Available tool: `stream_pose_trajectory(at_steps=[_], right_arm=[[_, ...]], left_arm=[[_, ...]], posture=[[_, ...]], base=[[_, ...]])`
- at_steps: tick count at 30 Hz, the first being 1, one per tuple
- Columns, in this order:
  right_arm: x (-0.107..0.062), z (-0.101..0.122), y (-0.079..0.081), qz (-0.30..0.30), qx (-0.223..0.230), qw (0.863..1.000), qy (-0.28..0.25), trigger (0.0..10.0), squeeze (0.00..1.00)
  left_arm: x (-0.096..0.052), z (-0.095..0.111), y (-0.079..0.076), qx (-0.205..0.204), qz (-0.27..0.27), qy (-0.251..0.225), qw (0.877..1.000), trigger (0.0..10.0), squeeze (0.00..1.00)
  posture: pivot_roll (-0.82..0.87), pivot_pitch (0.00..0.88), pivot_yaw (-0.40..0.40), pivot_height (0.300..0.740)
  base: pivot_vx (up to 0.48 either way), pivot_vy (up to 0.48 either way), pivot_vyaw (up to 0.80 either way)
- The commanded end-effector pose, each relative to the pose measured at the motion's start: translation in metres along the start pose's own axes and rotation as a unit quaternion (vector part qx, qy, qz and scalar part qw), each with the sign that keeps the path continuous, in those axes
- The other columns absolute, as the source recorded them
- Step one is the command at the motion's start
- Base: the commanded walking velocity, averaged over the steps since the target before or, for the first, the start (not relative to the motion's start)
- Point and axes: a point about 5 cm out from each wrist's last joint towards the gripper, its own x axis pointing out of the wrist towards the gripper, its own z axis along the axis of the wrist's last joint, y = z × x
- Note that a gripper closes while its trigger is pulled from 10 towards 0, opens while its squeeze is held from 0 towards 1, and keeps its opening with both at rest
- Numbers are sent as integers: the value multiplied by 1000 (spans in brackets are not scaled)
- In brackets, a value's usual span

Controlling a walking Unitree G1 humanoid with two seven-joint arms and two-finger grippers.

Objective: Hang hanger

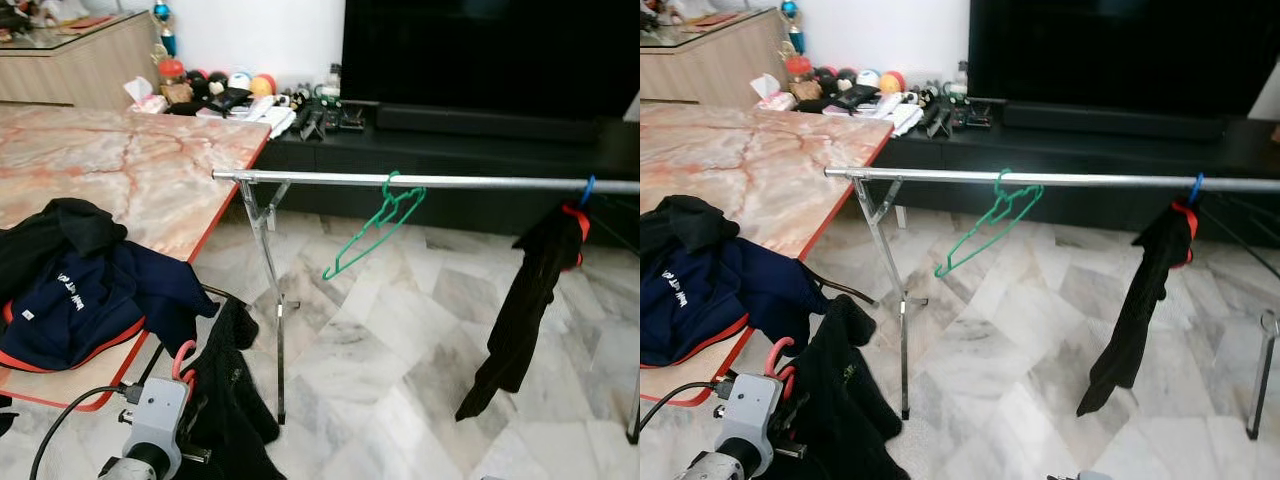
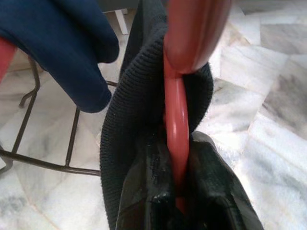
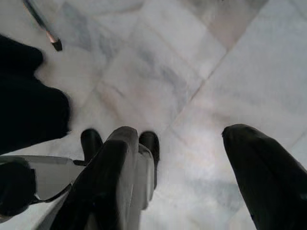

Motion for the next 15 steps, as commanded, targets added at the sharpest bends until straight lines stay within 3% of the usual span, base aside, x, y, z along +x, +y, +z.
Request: stream_pose_trajectory(at_steps=[1,12,15], right_arm=[[0,-2,-1,-1,5,1000,4,10000,0],[0,-2,0,-1,8,1000,3,10000,0],[0,-2,0,-2,9,1000,2,10000,0]], left_arm=[[-1,9,4,5,1,-24,1000,10000,0],[1,13,1,1,-11,-33,999,10000,0],[0,14,0,-2,-14,-36,999,10000,0]], posture=[[35,48,10,740],[35,45,11,740],[36,45,11,740]], base=[[0,0,0],[0,0,0],[-255,0,0]])
